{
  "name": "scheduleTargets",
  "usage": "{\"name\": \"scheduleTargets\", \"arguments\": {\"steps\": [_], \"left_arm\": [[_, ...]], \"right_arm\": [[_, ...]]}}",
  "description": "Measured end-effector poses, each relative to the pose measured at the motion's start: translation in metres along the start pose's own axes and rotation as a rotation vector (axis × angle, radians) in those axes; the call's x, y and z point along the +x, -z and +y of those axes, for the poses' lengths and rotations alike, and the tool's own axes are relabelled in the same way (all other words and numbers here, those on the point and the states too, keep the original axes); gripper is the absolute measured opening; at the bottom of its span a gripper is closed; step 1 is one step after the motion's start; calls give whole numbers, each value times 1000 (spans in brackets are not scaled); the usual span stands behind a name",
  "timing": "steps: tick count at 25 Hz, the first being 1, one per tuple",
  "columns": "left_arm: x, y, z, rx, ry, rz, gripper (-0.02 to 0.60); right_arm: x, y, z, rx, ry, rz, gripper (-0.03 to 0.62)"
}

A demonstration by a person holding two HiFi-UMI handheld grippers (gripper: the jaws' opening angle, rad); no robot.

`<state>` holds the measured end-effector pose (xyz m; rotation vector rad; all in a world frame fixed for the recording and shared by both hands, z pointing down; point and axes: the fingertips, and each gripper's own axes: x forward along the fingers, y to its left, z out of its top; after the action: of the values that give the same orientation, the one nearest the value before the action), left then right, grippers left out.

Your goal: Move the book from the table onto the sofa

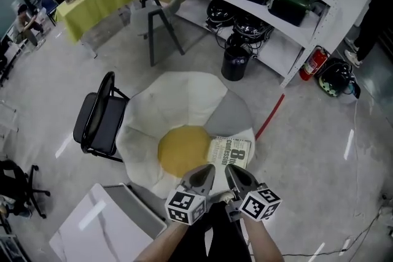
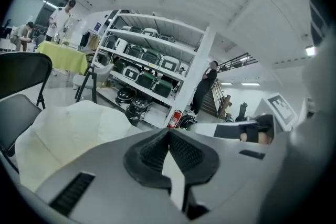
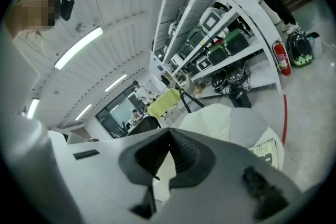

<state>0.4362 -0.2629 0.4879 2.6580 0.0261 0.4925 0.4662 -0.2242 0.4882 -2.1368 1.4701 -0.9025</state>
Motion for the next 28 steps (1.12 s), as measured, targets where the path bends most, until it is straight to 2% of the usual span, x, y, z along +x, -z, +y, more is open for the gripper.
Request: {"name": "scheduleTargets", "arguments": {"steps": [7,14,28], "left_arm": [[-60,-33,-28,-10,-21,-11,10],[-104,-47,-43,13,-39,-35,9],[-142,-50,-46,35,-8,-87,10]], "right_arm": [[-51,-28,61,-152,22,-28,12],[-78,-21,109,-262,32,-14,12],[-90,5,153,-225,-12,-40,11]]}}
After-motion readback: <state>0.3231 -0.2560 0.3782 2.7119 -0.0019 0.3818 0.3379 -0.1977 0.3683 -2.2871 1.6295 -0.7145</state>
